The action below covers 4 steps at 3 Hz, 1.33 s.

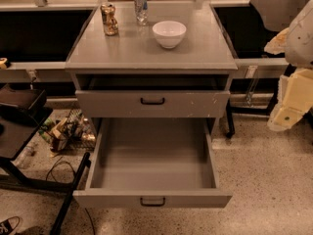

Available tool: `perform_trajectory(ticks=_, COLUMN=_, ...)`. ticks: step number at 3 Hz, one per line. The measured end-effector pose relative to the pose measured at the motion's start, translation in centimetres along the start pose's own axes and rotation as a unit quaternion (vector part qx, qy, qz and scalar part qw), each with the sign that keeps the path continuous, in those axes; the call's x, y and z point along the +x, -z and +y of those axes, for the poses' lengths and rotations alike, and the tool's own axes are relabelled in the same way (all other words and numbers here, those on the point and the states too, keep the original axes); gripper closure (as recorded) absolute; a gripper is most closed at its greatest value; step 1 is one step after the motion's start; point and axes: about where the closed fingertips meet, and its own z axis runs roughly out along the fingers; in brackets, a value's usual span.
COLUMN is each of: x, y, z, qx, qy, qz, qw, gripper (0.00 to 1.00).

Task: Close middle drawer

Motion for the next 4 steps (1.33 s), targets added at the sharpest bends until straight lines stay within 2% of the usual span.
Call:
perform_trajectory(ticks=1, x=0.0, y=0.0, z=0.0, qx=0.000, qy=0.000, qz=0.000, qw=1.0000, gripper=0.00)
perform_trajectory(ticks=2, x=-0.6, y=-2.1, z=0.5, qx=0.006, qy=0.003, qz=-0.017, qw=0.9998, gripper=0.00)
perform_trajectory(ticks=3, x=-0.9, y=-8.1, z=3.1, qx=-0.006, qy=0.006, qz=-0.047, qw=0.9989, gripper=0.00)
perform_trajectory(ticks=4, x=-0.1, y=-15.6, z=5.4, qx=-0.012, qy=0.003, qz=-0.036, qw=0.9993, gripper=0.00)
